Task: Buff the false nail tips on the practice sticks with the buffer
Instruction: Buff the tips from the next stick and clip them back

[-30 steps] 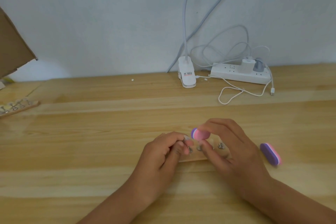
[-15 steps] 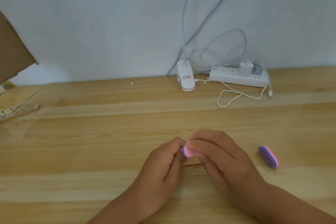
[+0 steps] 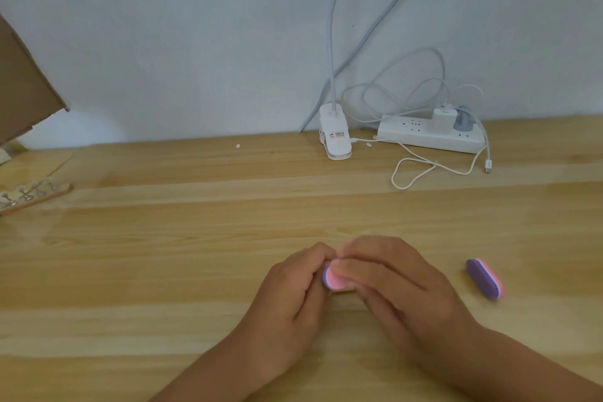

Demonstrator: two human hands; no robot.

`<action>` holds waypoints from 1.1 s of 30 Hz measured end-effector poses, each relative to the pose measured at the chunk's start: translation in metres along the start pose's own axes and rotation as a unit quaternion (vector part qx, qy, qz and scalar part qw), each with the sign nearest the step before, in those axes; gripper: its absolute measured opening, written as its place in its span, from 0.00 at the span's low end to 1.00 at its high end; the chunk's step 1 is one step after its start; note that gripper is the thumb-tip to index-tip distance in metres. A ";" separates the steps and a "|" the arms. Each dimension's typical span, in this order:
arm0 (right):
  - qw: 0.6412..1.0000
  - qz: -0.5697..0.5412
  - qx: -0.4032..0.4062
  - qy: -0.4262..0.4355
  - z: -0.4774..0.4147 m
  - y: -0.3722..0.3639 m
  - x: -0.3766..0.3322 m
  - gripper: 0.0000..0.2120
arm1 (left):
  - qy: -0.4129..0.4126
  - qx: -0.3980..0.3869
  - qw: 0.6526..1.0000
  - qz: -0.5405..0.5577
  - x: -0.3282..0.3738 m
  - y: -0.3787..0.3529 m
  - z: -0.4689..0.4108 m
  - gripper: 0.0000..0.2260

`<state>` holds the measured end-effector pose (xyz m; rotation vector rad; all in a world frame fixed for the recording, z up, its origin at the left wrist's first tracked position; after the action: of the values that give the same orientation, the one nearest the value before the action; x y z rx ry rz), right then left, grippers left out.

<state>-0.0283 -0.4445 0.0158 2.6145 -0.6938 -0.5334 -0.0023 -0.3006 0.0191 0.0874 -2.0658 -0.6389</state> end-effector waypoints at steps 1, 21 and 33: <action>1.000 0.012 0.003 -0.012 -0.001 0.001 0.003 0.11 | -0.002 0.003 1.000 0.001 0.000 0.001 0.000 0.10; 0.998 0.012 0.029 -0.050 -0.002 0.003 0.008 0.11 | -0.027 0.019 0.999 -0.036 -0.004 0.001 0.001 0.09; 0.993 0.028 0.038 -0.107 -0.003 0.007 0.014 0.12 | -0.001 0.055 0.998 -0.006 -0.007 0.006 -0.002 0.09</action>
<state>-0.0189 -0.4568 0.0177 2.6228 -0.8670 -0.7930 0.0041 -0.2938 0.0172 0.1627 -2.1040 -0.5325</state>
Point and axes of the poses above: each hand's wrist, its own z-axis away from the middle knuckle, its own y-axis out of the back of the hand, x = y × z, the point moved 5 cm from there along -z, towards the middle knuckle, and after that the axes turned 5 degrees about x, right-handed, at the moved point
